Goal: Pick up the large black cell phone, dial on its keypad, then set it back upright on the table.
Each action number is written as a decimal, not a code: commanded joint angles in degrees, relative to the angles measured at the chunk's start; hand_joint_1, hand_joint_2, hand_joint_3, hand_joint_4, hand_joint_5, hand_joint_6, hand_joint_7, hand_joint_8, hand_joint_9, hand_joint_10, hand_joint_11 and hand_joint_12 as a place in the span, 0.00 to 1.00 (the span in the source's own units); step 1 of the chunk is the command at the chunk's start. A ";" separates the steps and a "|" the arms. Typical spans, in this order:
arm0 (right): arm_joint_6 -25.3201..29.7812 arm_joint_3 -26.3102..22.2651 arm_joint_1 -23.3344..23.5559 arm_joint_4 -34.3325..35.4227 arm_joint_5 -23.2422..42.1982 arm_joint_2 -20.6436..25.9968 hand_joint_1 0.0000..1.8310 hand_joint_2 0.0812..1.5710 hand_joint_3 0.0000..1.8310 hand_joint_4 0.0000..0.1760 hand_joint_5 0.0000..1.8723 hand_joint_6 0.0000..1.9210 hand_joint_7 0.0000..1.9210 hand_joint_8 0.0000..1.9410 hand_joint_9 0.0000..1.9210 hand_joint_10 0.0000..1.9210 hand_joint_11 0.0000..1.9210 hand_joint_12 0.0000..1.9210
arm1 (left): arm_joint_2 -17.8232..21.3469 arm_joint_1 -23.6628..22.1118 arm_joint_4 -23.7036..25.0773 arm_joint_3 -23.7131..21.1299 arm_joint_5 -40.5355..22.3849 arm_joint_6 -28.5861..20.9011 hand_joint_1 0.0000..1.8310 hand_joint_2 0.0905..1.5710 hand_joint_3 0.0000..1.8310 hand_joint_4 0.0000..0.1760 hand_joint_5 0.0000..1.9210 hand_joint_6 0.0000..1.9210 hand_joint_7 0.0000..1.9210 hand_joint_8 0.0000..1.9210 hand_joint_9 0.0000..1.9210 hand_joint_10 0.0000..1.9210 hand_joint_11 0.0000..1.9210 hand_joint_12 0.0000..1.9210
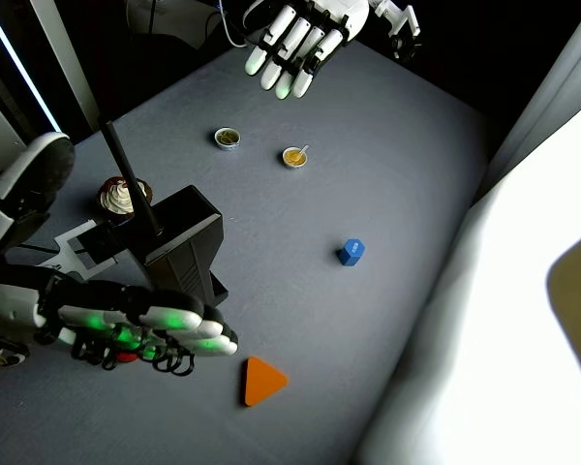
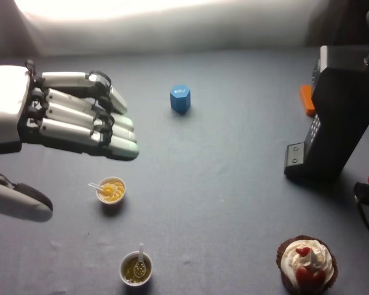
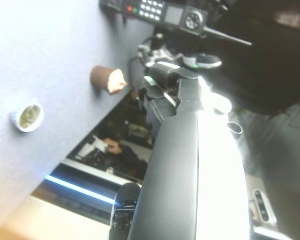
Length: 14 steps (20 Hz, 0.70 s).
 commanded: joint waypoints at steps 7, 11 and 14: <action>0.58 -3.58 0.52 -0.16 6.60 5.91 0.20 0.56 0.00 0.13 0.00 0.00 0.00 0.00 0.00 0.00 0.00 0.06 | 0.26 2.64 -11.81 -0.48 -5.83 5.60 0.00 0.74 0.00 0.00 0.19 0.00 0.25 0.00 0.25 0.01 0.04 0.49; 0.81 -6.24 0.45 -0.15 6.60 9.41 0.24 0.54 0.00 0.13 0.00 0.00 0.02 0.00 0.01 0.00 0.00 0.10 | -0.14 2.76 -12.46 -0.05 -5.16 5.76 0.00 0.76 0.00 0.00 0.19 0.00 0.25 0.01 0.27 0.01 0.05 0.51; 0.91 -8.27 0.37 -0.13 6.60 12.05 0.24 0.53 0.00 0.17 0.02 0.00 0.03 0.00 0.03 0.00 0.00 0.16 | -0.55 3.09 -13.08 -0.05 -5.31 6.16 0.00 0.78 0.00 0.00 0.19 0.00 0.25 0.00 0.27 0.01 0.07 0.50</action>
